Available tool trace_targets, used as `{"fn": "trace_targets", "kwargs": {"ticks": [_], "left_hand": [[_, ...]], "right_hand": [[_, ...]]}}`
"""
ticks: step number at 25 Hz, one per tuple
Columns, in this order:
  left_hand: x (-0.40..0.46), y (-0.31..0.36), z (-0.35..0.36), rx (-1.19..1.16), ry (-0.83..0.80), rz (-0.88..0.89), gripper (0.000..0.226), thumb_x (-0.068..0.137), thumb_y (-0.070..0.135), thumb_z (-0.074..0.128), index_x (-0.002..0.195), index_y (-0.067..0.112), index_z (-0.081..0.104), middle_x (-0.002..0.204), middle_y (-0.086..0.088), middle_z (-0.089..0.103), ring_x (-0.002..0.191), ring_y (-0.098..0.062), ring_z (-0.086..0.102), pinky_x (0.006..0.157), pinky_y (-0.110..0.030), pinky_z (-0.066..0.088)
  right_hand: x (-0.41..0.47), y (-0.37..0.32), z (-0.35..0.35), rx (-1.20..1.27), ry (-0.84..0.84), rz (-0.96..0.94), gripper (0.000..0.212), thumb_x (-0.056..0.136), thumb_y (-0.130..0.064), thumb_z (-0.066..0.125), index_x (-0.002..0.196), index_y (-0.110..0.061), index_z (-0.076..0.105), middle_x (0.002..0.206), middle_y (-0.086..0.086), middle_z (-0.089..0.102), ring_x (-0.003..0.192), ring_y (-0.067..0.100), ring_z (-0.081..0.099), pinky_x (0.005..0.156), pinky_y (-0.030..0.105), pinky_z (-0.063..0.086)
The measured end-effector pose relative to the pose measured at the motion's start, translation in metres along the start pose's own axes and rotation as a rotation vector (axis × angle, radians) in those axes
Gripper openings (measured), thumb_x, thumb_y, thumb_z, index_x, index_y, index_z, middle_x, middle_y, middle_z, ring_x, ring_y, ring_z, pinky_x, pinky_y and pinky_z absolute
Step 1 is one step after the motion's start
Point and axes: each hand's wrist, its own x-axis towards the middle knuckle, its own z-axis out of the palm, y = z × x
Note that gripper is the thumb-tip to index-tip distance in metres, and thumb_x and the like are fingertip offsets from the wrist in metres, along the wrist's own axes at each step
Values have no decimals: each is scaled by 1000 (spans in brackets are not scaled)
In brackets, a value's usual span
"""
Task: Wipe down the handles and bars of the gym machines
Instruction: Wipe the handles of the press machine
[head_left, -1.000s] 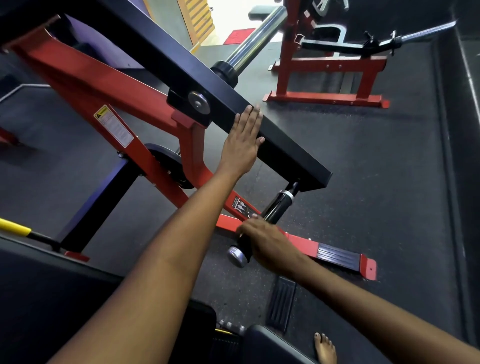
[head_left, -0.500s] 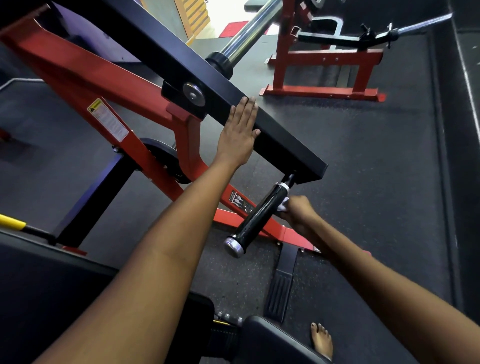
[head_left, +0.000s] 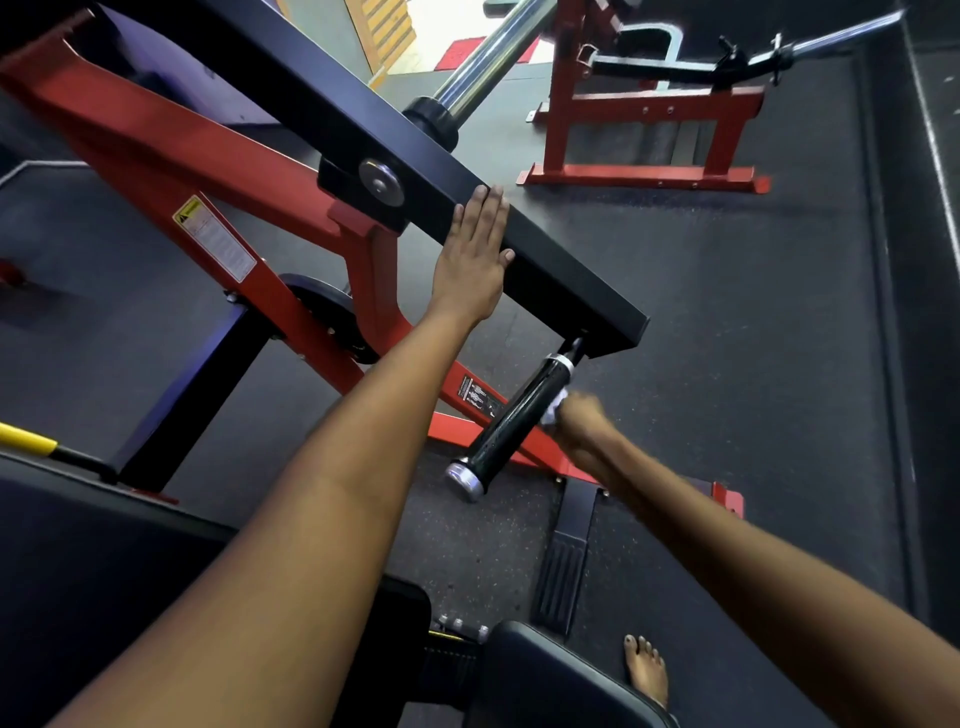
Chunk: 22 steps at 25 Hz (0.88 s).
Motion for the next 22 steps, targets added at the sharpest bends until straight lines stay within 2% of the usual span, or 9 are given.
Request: {"fn": "trace_targets", "kwargs": {"ticks": [2,5,7,9,11,14,17,20,22], "left_hand": [[0,-2,0,-5,-1,-3,59,106,31,21,153,5,-3,162,-9,-8,148,-26,-10,119,-38,-9],[0,-1,-1,-13,-1,-2,59,106,31,22,153,5,-2,162,-9,-6,148,-25,-9,119,-38,-8],[-1,0,0,-5,-5,0,59,105,31,22,153,5,-2,162,-9,-7,148,-25,-9,119,-37,-9],[-1,0,-1,-7,0,-7,59,106,31,21,153,6,-3,162,-9,-7,148,-25,-10,118,-37,-10],[0,-1,-1,-20,-1,-9,59,105,30,21,153,6,-3,162,-9,-7,148,-25,-10,118,-36,-11],[0,0,-1,-5,-7,-7,59,105,30,21,153,5,-4,162,-9,-7,148,-25,-10,118,-37,-10],[-1,0,0,-1,0,-9,59,105,31,20,153,6,-4,162,-9,-8,148,-25,-11,118,-37,-10],[-1,0,0,0,-6,-5,59,106,32,20,153,6,-4,162,-9,-9,148,-24,-12,118,-37,-11],[-1,-1,-1,9,-6,-8,59,106,32,19,153,6,-5,162,-9,-9,148,-24,-12,118,-37,-11]], "right_hand": [[-38,28,16,55,-221,50,27,93,6,38,81,-11,57,65,-1,59,56,7,54,53,18,44],[-82,56,11,102,-449,112,37,92,12,30,105,-5,61,91,7,67,79,14,63,62,20,53],[-78,44,-11,-115,-380,-24,39,90,17,31,99,-3,63,101,19,66,85,23,61,67,23,53],[-52,16,-36,-360,19,-409,31,92,9,39,99,-5,65,110,18,66,91,20,60,76,19,48],[-27,-5,-47,-567,180,-816,33,95,3,40,120,-5,60,124,6,59,112,17,56,96,12,38],[-22,17,-22,-947,-5,-990,57,87,16,32,140,-5,40,145,11,37,139,25,27,114,31,16],[-63,66,2,-1090,-201,-1121,86,65,29,37,144,-3,30,150,13,28,142,25,19,117,39,12],[-58,33,-2,-1009,-369,-1248,68,72,25,45,134,-2,47,141,15,45,136,24,35,116,39,22],[-23,-17,-8,-1139,-256,-1183,47,82,13,49,125,-5,56,135,12,53,133,25,40,116,39,23]]}}
